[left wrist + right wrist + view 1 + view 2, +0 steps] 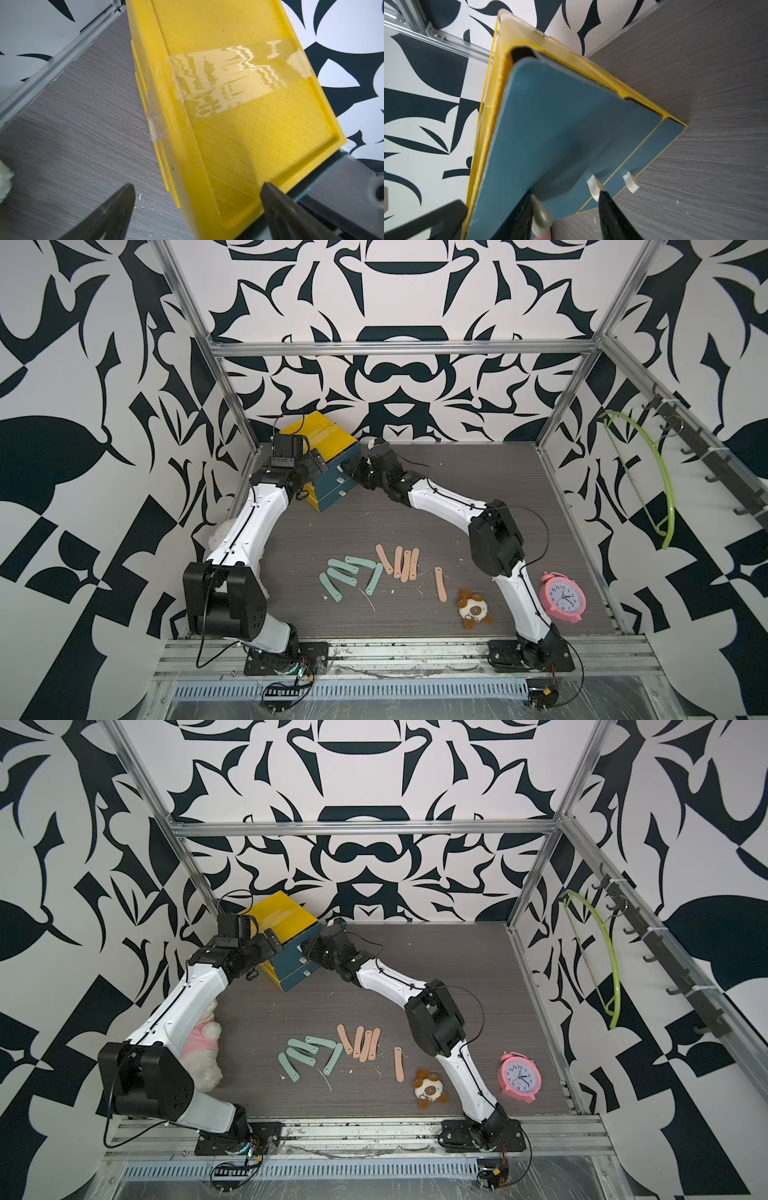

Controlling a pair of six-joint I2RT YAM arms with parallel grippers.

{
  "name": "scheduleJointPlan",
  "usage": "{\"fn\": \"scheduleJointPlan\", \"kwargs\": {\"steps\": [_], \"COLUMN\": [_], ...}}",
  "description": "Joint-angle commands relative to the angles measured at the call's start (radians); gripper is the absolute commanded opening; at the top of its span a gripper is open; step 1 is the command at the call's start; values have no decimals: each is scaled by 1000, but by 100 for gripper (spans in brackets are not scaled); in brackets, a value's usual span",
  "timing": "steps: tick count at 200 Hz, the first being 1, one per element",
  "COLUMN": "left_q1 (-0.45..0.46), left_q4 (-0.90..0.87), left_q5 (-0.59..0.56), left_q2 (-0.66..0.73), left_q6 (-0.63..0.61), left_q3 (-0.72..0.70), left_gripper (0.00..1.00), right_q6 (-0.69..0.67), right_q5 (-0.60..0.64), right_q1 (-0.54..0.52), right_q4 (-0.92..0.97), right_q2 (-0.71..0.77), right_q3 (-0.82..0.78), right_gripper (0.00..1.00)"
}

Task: Place the fruit knives into the drawer by color
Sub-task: Close the drawer in the storage box.

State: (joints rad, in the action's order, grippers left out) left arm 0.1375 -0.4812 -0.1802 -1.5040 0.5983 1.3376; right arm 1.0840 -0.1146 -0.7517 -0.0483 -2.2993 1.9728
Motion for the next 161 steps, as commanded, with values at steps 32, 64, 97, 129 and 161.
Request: {"fn": "scheduleJointPlan", "kwargs": {"steps": [32,64,97,129,161], "left_q1": [8,6,6,6,1], "left_q4": [-60,-55,-45,-50,-63], "left_q5": [63,62,68,56,39], "left_q2": [13,17,21,21,15], "left_q6": [-15,-18,-19,-22,-14], "left_q3": [-48,-49,-54,-47,-41], "left_gripper": [99,99,99,99,99], "right_q6": [38,34,58,109,138], "right_q5": [-30,-40,-40,-72,-66], "right_q1": [15,9,-17,-17,-16], "right_q4": [-80,-190,-300,-343,-347], "right_q2": [-27,92,147,71,23], "right_q3": [62,-132,-294,-250,-210], "right_gripper": [54,51,48,49,52]}}
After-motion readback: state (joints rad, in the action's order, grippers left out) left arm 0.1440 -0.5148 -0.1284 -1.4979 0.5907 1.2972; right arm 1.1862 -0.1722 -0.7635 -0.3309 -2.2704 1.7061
